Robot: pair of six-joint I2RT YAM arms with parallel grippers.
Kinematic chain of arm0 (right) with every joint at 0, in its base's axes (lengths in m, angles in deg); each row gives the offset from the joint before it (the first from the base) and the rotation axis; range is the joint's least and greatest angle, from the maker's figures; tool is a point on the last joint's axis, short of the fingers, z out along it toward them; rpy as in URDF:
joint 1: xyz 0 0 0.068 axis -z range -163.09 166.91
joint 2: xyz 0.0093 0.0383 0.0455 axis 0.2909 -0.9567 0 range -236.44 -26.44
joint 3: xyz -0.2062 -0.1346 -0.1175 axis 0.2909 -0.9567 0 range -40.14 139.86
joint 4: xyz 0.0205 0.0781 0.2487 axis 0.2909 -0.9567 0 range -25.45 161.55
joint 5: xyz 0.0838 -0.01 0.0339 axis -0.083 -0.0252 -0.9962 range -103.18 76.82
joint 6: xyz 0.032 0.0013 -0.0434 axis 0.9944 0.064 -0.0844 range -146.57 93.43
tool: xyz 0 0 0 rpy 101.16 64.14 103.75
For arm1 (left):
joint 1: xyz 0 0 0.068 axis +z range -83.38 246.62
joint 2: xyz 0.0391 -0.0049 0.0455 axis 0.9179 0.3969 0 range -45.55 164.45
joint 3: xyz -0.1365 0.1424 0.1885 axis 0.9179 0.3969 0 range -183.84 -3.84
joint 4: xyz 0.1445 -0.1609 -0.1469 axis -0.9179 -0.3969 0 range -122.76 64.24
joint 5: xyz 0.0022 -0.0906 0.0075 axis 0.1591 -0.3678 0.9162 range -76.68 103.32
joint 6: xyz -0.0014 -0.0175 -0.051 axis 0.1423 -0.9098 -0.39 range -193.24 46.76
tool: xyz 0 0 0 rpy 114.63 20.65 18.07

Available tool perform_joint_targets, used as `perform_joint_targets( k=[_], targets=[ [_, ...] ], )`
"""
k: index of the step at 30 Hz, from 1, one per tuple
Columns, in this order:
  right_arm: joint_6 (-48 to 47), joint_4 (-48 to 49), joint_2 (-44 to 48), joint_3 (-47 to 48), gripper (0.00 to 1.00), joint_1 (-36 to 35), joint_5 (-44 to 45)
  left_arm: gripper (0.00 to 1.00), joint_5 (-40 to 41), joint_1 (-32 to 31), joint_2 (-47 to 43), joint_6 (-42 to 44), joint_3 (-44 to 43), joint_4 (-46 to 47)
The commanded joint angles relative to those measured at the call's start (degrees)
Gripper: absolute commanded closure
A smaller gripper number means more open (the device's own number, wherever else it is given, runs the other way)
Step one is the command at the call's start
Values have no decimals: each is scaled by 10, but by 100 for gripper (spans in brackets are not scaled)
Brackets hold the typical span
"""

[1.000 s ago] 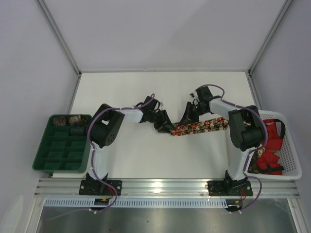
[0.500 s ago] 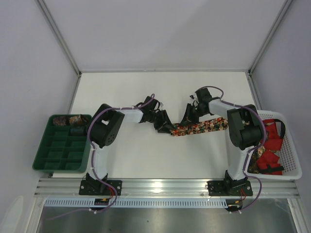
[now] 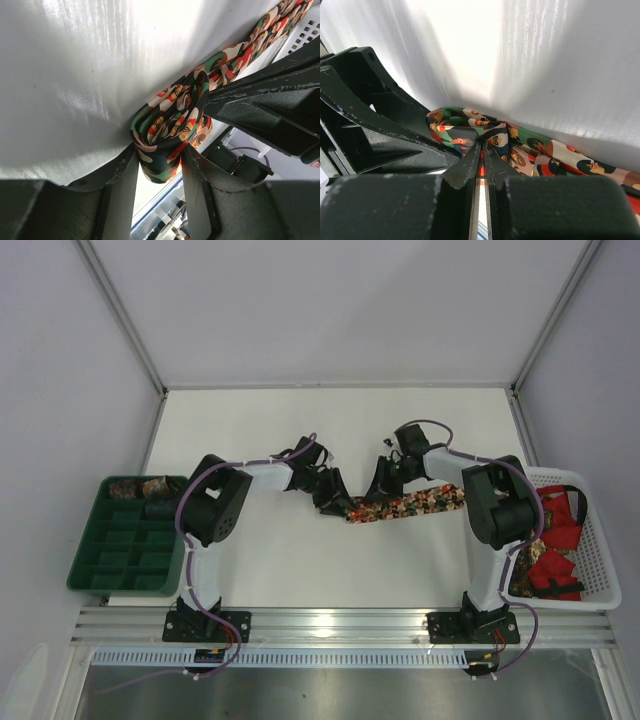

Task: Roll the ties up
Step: Roll the tie

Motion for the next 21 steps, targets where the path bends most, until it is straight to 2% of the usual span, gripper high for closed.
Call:
perform_joint_targets(
  k=[1,11,21],
  targets=[
    [11,-3,9,-8,89,-17,-4,57,19,-1,-29,21,-22,-6],
    [-22,-56,20,34,89,-7,6,57,15,0,-27,16,-8,8],
    [-17,-42,28,-8,89,-10,5,57,25,0,-37,34,-29,-16]
  ],
)
